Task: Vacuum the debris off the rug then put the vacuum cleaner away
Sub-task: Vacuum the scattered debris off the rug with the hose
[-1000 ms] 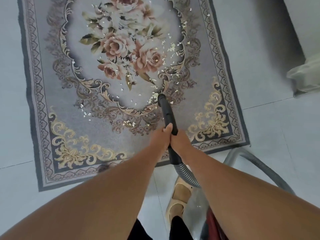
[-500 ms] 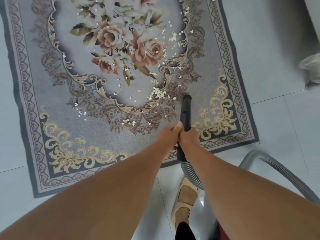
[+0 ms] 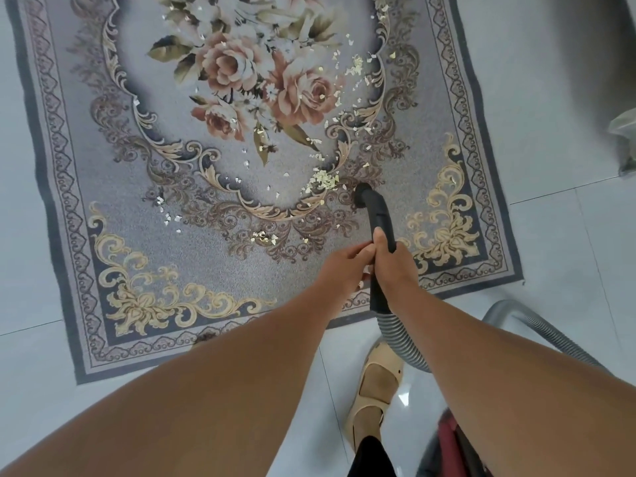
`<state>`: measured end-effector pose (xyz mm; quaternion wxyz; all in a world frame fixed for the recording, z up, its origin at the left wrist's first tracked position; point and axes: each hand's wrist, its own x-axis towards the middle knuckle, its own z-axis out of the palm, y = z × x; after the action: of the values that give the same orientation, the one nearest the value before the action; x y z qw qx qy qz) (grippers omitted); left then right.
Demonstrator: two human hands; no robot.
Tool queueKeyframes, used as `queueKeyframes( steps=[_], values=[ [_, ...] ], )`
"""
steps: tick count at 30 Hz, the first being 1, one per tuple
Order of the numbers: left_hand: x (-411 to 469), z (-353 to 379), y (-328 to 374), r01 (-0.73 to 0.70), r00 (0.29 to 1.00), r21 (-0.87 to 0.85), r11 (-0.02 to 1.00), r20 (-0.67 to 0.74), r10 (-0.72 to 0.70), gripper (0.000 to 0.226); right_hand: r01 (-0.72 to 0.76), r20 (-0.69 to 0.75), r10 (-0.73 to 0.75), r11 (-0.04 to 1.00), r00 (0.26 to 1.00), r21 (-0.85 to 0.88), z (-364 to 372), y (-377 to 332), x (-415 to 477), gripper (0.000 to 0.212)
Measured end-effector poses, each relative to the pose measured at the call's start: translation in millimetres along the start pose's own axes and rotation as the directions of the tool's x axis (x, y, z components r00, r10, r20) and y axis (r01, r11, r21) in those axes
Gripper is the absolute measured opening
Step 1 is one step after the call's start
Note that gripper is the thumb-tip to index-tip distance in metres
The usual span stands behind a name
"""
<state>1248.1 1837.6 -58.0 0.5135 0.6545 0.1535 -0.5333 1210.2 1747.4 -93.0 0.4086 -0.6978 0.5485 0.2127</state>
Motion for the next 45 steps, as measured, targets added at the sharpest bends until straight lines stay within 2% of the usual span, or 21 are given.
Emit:
queueKeyframes(
  steps=[7,11,16,21,24,28,31,35,41,45],
  values=[
    [0,1,6,-0.013,1.0,-0.031,0.999,0.005,0.013,0.033,-0.034,-0.055,0.032,0.999,0.998,-0.035,-5,-18,13,0.061],
    [2,0,9,-0.024,1.0,-0.084,0.996,-0.016,0.022,0.034,0.023,-0.078,-0.029,0.996,0.997,-0.081,-2,-32,15,0.056],
    [-5,-6,-5,0.08,0.997,-0.09,0.993,0.006,-0.08,0.036,0.138,-0.074,-0.171,0.933,0.982,-0.333,3,-11,-6,0.055],
    [-13,-13,-32,0.207,0.977,-0.075,0.975,-0.028,-0.21,0.038,0.084,-0.072,-0.124,0.91,0.99,-0.405,27,30,-43,0.052],
    [-13,-17,-38,0.197,0.978,-0.096,0.976,-0.05,-0.202,0.036,0.075,-0.078,-0.111,0.928,0.991,-0.365,35,28,-44,0.052],
    [-5,-20,-26,0.073,0.997,-0.068,0.995,-0.031,-0.076,0.04,0.055,-0.13,-0.09,0.967,0.988,-0.251,32,10,-23,0.058],
    [3,-14,-14,0.015,1.0,-0.06,0.998,-0.01,-0.016,0.038,0.108,-0.138,-0.136,0.975,0.981,-0.193,22,-1,-5,0.057],
    [16,-8,-1,-0.033,0.999,-0.058,0.998,-0.009,0.032,0.038,0.107,-0.131,-0.133,0.976,0.982,-0.188,12,-21,19,0.057],
    [11,-10,-15,0.016,0.999,0.011,1.0,0.03,-0.016,0.039,0.128,-0.114,-0.145,0.981,0.983,-0.144,22,19,0,0.058],
    [9,-13,-30,0.024,0.999,-0.022,0.999,0.049,-0.023,0.037,0.122,-0.139,-0.15,0.974,0.979,-0.188,28,24,-7,0.055]
  ],
)
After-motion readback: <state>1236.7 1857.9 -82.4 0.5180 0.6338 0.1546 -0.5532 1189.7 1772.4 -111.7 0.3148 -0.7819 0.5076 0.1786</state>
